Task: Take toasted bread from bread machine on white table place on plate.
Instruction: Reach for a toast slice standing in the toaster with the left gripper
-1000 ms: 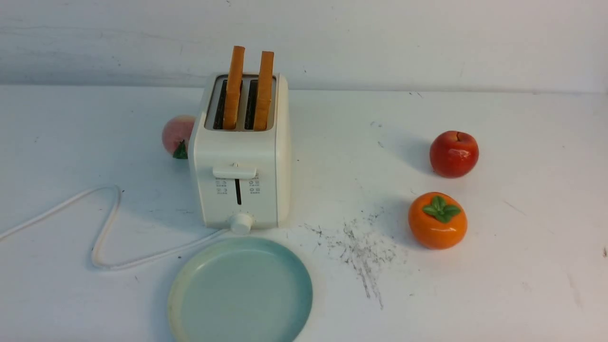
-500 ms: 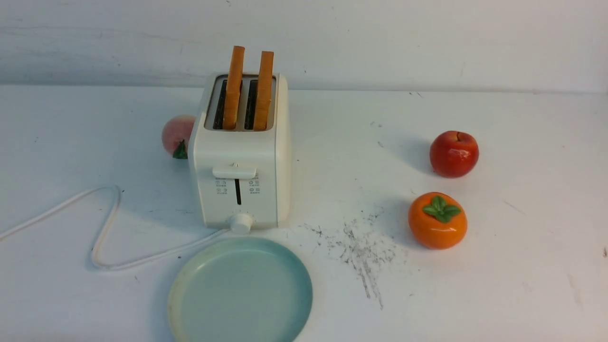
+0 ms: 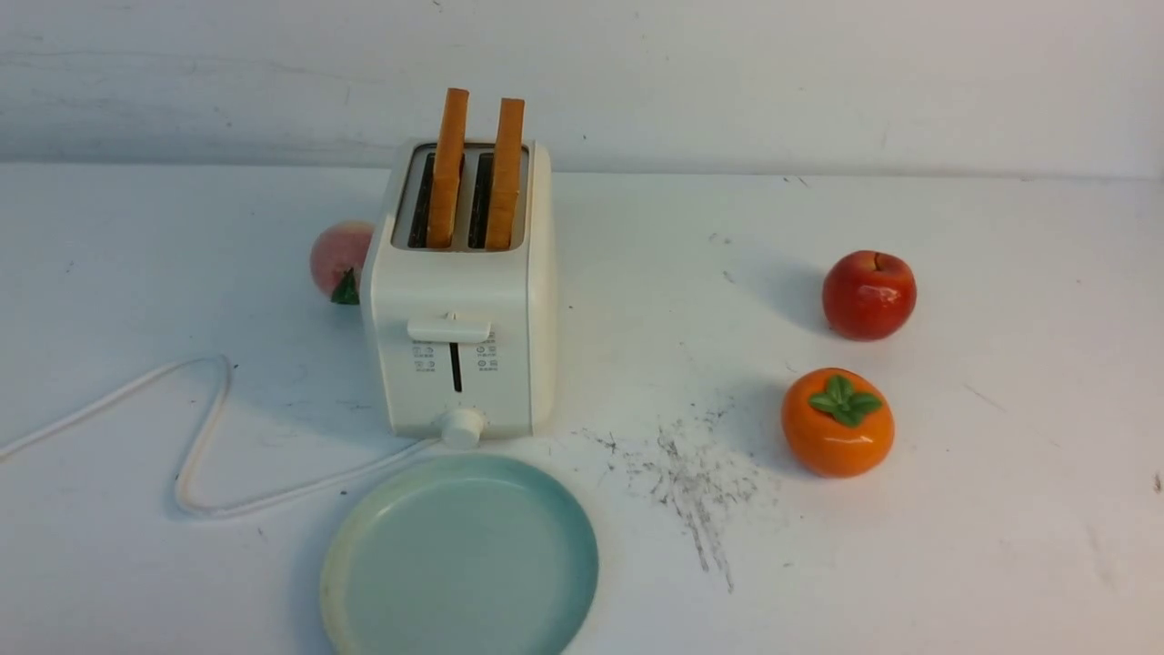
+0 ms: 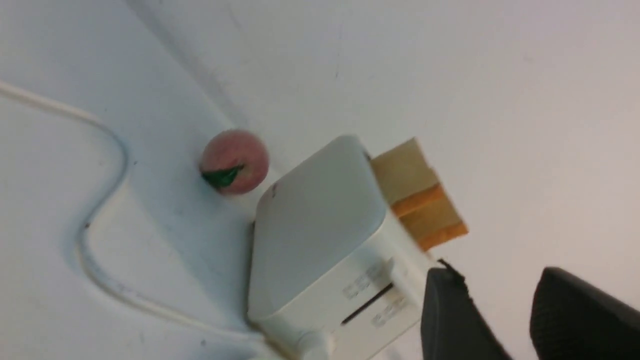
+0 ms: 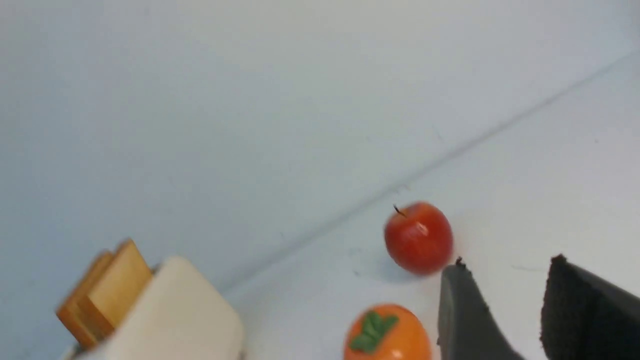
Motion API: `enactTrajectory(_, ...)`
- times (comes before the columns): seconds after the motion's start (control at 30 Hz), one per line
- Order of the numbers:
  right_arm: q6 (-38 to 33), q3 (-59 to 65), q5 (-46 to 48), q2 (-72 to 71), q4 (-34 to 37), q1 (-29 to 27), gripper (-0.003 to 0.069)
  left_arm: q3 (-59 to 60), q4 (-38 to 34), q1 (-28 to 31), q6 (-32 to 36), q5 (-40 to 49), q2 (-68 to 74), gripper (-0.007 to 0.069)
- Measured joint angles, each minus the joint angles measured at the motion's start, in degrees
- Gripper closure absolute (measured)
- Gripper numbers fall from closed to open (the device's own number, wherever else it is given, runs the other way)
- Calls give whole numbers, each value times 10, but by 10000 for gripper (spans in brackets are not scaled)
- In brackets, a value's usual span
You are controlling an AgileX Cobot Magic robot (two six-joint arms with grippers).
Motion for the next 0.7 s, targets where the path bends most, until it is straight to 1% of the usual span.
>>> enactTrajectory(0.13, 15, 0, -45, 0, 12, 0, 419, 0, -4, 0, 0, -18, 0, 386)
enactTrajectory(0.3, 16, 0, -51, 0, 13, 0, 419, 0, -5, 0, 0, -9, 0, 386)
enactTrajectory(0.37, 17, 0, -53, 0, 13, 0, 419, 0, -5, 0, 0, -7, 0, 402)
enactTrajectory(0.43, 18, -1, -74, 0, 14, 0, 424, 0, -5, 0, 0, -18, 0, 452)
enactTrajectory(0.5, 27, -28, -59, 0, 10, 0, 452, -2, -5, 0, 0, -35, 0, 530)
enactTrajectory(0.53, 28, -32, -59, 0, 10, 0, 452, -2, -5, 0, 0, -35, 0, 539)
enactTrajectory(0.57, 32, -82, -17, 2, -4, 1, 484, -16, -6, 0, 2, -29, 0, 613)
enactTrajectory(0.6, 32, -82, -17, 3, -6, 2, 489, -22, -6, 0, 3, -27, 0, 619)
enactTrajectory(0.63, 33, -139, 50, 15, -23, 5, 538, -43, -3, 0, 15, -9, 0, 638)
enactTrajectory(0.7, 32, -246, 176, 59, -44, 12, 608, -98, 3, 0, 57, 47, 1, 638)
